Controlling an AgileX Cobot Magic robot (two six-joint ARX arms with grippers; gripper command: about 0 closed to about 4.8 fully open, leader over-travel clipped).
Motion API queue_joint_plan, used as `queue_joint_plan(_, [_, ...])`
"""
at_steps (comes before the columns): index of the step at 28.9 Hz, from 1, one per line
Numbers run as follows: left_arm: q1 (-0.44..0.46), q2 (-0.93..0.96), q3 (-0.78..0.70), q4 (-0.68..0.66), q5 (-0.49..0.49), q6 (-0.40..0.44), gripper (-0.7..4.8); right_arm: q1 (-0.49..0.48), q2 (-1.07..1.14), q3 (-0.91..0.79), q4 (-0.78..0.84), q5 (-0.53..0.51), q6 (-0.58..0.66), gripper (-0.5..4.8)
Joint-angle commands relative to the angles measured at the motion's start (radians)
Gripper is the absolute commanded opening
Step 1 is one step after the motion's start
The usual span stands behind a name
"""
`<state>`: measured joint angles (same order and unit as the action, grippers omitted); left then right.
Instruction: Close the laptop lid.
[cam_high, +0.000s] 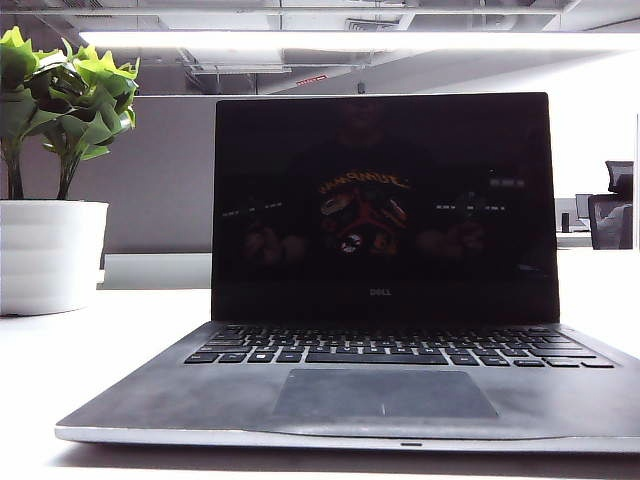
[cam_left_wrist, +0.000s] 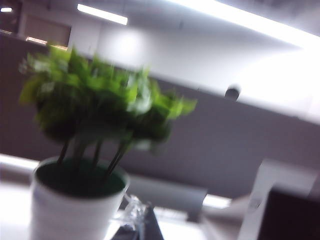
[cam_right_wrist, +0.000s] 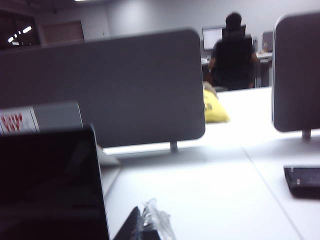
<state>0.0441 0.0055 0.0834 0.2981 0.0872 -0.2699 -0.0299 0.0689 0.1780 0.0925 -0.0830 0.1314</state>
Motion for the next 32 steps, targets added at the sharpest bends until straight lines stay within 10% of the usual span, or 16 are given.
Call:
queue_joint_plan(1, [0.001, 0.038, 0.059, 0.009, 0.007, -0.04, -0.05, 0.002, 0.072, 0.064, 0.025, -0.002, -0.002, -0.04])
queue_joint_plan(8, [0.001, 0.286, 0.172, 0.069, 0.012, -0.027, -0.05, 0.002, 0.326, 0.113, 0.206, 0.0, -0.002, -0.04])
queue_joint_plan(18, [0.0, 0.921, 0.257, 0.536, 0.171, -0.042, -0.05, 0.002, 0.714, 0.178, 0.424, -0.029, -0.002, -0.04])
queue_joint_plan(32, [-0.057, 1.381, 0.505, 0.587, 0.282, -0.045, -0.05, 0.002, 1.061, 0.346, 0.542, -0.041, -0.004, -0.04])
